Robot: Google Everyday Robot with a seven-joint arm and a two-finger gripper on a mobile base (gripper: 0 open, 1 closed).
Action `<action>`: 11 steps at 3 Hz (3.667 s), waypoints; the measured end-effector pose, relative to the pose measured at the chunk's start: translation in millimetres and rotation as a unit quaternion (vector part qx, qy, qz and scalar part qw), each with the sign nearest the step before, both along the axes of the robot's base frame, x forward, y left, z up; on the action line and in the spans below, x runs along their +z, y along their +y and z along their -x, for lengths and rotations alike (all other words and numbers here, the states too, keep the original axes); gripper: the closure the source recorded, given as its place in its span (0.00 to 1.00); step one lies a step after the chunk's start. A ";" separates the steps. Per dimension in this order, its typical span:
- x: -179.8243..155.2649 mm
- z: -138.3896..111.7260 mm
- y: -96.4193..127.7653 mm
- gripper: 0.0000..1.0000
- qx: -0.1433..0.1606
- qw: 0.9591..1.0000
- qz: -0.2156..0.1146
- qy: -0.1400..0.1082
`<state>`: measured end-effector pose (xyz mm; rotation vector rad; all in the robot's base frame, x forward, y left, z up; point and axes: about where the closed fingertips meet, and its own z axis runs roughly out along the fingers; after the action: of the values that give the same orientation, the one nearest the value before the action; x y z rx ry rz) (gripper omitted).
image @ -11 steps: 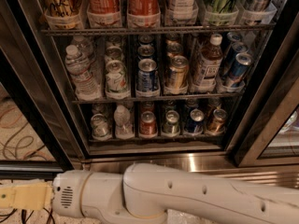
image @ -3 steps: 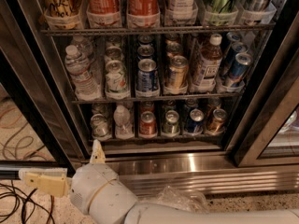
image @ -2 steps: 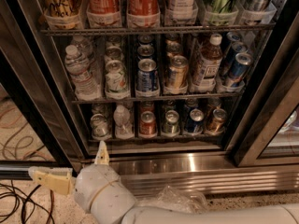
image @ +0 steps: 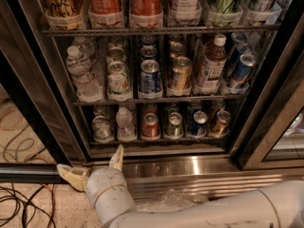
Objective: Pick 7up can from bottom shelf of fridge
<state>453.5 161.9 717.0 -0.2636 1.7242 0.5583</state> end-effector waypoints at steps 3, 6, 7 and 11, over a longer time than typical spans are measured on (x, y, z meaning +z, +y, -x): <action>-25.0 -31.4 -9.0 0.00 -0.085 0.996 0.034 -0.019; -79.6 -77.9 13.5 0.00 -0.118 0.988 0.089 -0.037; -80.3 -78.8 13.6 0.00 -0.118 0.988 0.090 -0.037; -83.9 -95.0 23.2 0.39 -0.153 0.982 0.089 -0.069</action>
Offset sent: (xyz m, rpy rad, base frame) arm 0.0172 0.0001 -0.0123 -0.0457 -0.0192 -0.0824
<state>548.5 185.1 633.1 -0.1550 1.6413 0.1574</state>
